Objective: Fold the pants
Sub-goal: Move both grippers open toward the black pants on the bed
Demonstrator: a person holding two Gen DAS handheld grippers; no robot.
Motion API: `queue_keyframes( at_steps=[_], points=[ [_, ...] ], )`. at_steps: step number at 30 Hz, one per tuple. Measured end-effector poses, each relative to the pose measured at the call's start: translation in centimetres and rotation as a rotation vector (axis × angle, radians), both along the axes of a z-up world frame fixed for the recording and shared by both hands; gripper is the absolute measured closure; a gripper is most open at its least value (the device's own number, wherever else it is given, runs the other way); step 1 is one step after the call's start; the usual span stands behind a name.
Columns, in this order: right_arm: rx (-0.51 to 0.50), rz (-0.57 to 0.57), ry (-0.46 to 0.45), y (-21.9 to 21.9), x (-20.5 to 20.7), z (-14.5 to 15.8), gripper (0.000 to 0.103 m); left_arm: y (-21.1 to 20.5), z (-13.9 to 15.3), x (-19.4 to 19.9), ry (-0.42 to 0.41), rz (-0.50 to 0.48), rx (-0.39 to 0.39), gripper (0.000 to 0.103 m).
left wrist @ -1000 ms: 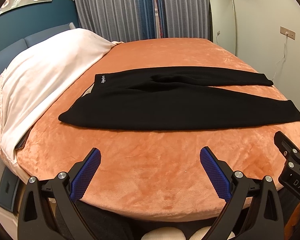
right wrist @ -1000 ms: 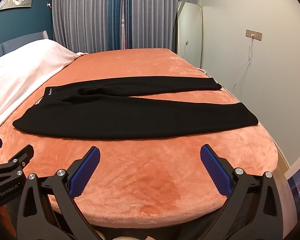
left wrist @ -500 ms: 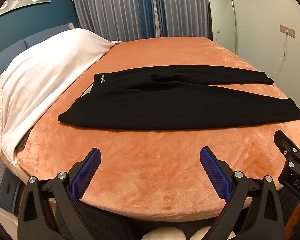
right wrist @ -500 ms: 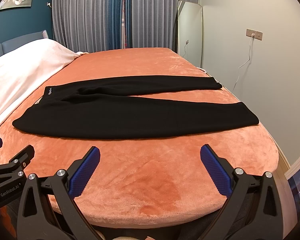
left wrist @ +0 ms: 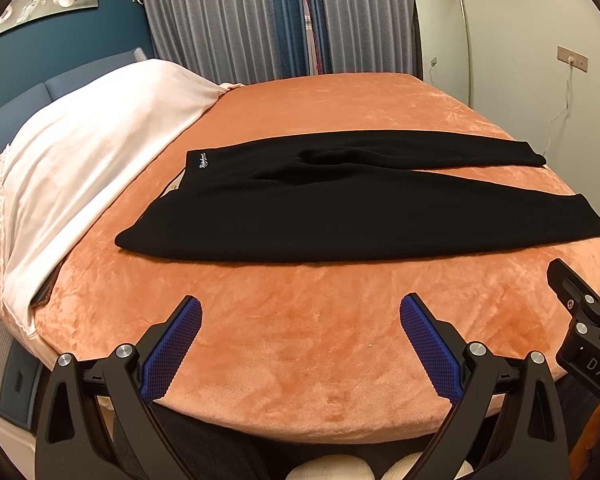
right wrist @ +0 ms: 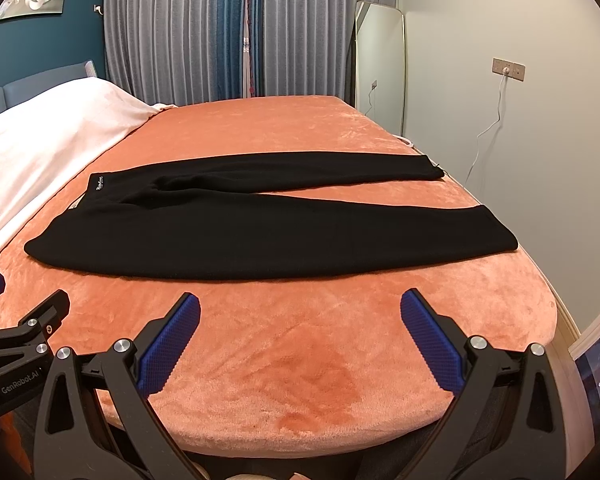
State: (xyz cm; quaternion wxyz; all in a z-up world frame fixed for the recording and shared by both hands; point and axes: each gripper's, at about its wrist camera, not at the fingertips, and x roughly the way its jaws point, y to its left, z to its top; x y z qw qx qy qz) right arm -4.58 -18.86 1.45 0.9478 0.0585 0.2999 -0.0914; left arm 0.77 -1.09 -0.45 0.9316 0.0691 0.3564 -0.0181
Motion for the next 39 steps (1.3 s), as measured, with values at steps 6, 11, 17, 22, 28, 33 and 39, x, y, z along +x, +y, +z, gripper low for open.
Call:
queue_keyframes(
  at_steps=[6, 11, 17, 22, 28, 33, 39],
  points=[
    [-0.001, 0.0, 0.006, -0.1, 0.1, -0.1, 0.005, -0.1, -0.1, 0.3, 0.006, -0.004, 0.007, 0.005],
    [-0.006, -0.003, 0.016, -0.5, 0.5, -0.2, 0.005, -0.7, -0.1, 0.7, 0.011, -0.003, 0.01, 0.005],
    [-0.001, -0.012, 0.03, -1.1, 1.4, -0.3, 0.005, -1.4, -0.5, 1.8, 0.031, -0.005, 0.012, 0.005],
    [0.005, -0.017, 0.046, -1.6, 2.5, -0.7, 0.005, -1.8, -0.9, 2.5, 0.042, -0.019, 0.0, 0.005],
    [0.012, -0.019, 0.059, -1.6, 3.6, -1.0, 0.005, -2.1, -1.2, 3.6, 0.05, -0.018, 0.01, 0.005],
    [0.013, -0.017, 0.069, -1.6, 4.2, -1.3, 0.005, -1.9, -1.6, 4.3, 0.066, -0.005, 0.004, 0.005],
    [0.018, -0.01, 0.083, -1.9, 5.4, -1.6, 0.005, -1.6, -1.9, 5.3, 0.092, -0.027, -0.05, 0.005]
  ],
)
